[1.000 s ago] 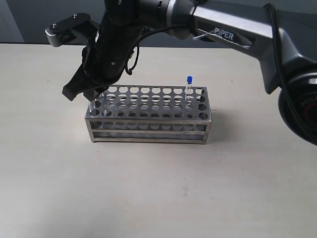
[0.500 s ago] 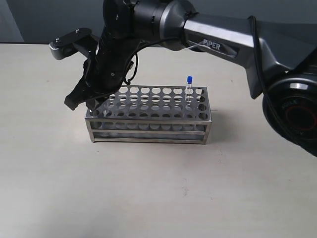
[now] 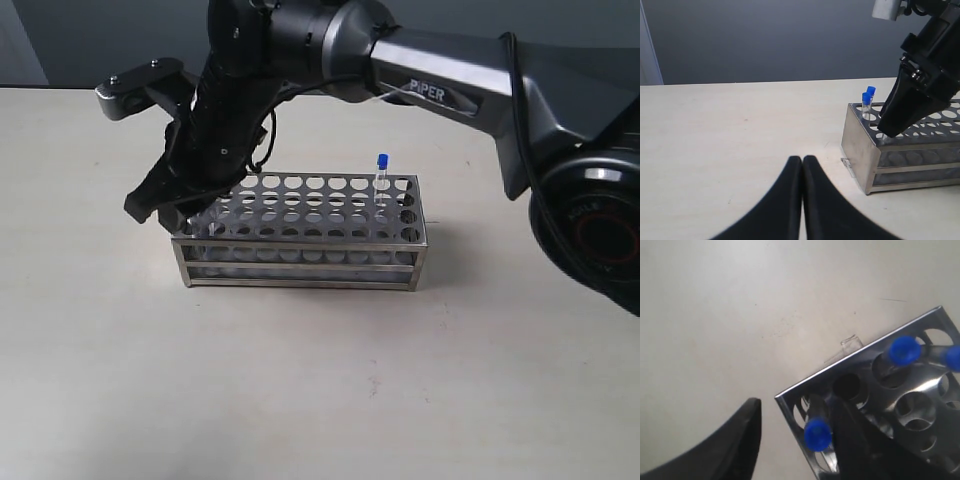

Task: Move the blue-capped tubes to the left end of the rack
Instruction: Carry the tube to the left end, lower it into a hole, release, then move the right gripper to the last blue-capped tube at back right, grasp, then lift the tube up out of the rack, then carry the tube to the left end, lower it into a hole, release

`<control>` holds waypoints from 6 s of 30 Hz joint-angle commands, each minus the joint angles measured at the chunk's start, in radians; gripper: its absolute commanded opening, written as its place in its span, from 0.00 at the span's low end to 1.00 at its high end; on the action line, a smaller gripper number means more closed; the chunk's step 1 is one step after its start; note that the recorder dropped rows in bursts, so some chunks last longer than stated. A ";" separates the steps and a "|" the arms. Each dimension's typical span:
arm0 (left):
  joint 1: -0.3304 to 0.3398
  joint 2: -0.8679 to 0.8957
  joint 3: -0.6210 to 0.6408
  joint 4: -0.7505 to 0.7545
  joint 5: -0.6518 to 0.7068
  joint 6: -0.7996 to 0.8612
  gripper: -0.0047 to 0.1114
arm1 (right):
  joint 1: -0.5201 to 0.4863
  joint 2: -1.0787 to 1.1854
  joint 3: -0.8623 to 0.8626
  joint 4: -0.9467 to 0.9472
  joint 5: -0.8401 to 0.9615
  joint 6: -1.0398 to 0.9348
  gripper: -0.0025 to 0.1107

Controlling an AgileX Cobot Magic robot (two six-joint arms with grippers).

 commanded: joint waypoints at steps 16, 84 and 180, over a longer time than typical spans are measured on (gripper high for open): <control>-0.011 0.003 -0.005 0.001 -0.006 -0.001 0.05 | -0.105 -0.171 0.003 -0.479 0.209 0.236 0.39; -0.011 0.003 -0.005 0.001 -0.006 -0.001 0.05 | -0.386 -0.009 0.011 -0.279 0.209 0.197 0.38; -0.011 0.003 -0.005 0.001 -0.006 -0.001 0.05 | -0.064 -0.090 -0.180 -0.082 0.209 0.010 0.02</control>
